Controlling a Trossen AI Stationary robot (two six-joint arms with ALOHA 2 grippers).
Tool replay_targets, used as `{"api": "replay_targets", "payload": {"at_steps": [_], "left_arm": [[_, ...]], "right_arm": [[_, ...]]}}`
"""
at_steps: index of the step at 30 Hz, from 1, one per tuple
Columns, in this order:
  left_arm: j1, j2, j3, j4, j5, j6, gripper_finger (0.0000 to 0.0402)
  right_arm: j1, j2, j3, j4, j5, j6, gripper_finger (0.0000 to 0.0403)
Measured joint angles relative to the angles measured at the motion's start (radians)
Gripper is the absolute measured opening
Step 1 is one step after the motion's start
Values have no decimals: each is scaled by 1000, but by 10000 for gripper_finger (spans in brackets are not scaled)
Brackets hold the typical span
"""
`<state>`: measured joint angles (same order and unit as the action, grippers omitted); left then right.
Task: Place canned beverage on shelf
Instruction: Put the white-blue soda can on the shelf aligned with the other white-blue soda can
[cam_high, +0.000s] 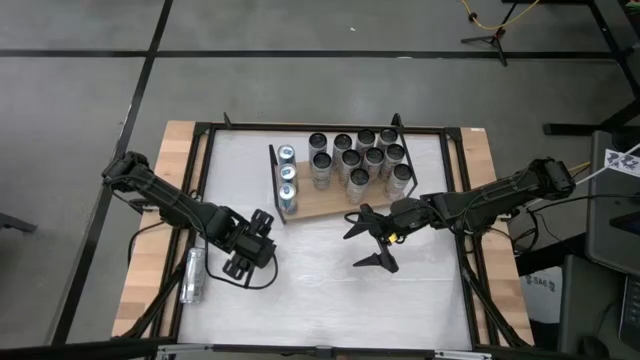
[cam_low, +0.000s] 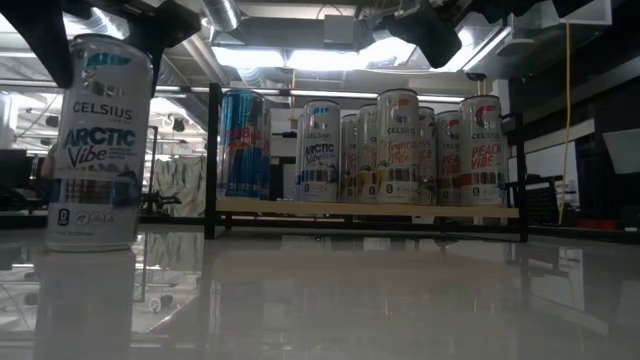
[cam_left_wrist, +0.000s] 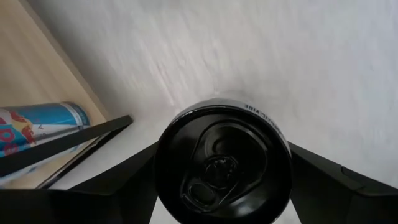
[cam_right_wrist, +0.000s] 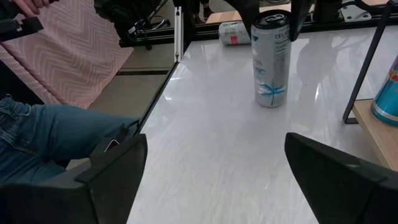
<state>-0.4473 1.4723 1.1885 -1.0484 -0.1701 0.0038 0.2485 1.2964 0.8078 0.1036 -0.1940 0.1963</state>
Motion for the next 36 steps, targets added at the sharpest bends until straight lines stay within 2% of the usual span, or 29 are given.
{"api": "replay_targets", "payload": {"at_steps": [36], "left_arm": [[0,0,0,20,31,-3,294]], "right_arm": [[0,0,0,0,0,0,376]]}}
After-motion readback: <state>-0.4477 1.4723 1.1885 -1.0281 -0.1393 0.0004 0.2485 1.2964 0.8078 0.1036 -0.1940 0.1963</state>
